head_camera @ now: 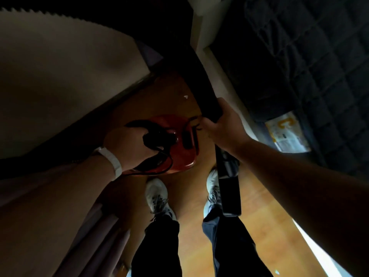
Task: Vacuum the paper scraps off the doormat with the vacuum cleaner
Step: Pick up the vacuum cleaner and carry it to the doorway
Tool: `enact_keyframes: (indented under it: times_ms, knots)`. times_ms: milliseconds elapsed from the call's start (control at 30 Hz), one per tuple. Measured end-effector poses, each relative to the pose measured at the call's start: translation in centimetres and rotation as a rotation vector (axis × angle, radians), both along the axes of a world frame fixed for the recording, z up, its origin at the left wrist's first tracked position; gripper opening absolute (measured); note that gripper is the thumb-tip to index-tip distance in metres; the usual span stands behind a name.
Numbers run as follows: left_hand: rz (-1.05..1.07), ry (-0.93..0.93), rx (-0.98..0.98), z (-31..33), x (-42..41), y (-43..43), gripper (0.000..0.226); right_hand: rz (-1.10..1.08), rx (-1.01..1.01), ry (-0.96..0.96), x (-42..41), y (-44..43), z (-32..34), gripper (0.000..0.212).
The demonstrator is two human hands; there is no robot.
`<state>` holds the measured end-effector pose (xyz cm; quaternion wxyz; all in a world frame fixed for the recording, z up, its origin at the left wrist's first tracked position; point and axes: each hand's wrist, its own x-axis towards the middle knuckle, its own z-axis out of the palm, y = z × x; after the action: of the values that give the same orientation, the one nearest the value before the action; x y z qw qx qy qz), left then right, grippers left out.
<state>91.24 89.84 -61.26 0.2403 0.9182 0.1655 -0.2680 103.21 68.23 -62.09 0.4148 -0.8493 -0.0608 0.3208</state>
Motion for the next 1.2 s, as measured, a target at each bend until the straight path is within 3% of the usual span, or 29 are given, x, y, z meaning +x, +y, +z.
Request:
enact_keyframes:
  times_ms: [167,300,667,867,967,1033,1200]
  knots:
    - [0.106,-0.080,-0.038,8.7,-1.4,-0.9,0.044,0.003,0.002,-0.065,-1.1,0.2,9.0,0.016]
    - [0.115,-0.199,-0.049,16.4,-2.0,-1.7,0.028,-0.025,0.011,-0.090,-1.4,-0.5,15.6,0.021]
    - [0.145,-0.243,-0.008,33.9,-1.9,-7.8,0.031,-0.103,0.101,-0.167,-2.0,-7.6,34.5,0.021]
    - [0.032,-0.307,0.038,40.9,-1.5,-11.0,0.033,-0.161,0.069,-0.294,-3.1,-12.0,41.8,0.023]
    - [-0.003,-0.358,-0.045,43.1,-1.6,-11.5,0.028,-0.217,0.065,-0.363,-4.7,-13.2,45.1,0.024]
    - [-0.026,-0.407,-0.116,44.0,-1.6,-11.5,0.038,-0.282,0.063,-0.403,-6.2,-13.8,46.9,0.021]
    - [-0.244,-0.526,-0.202,47.3,-1.8,-12.0,0.044,-0.459,0.037,-0.455,-10.7,-14.8,50.3,0.022]
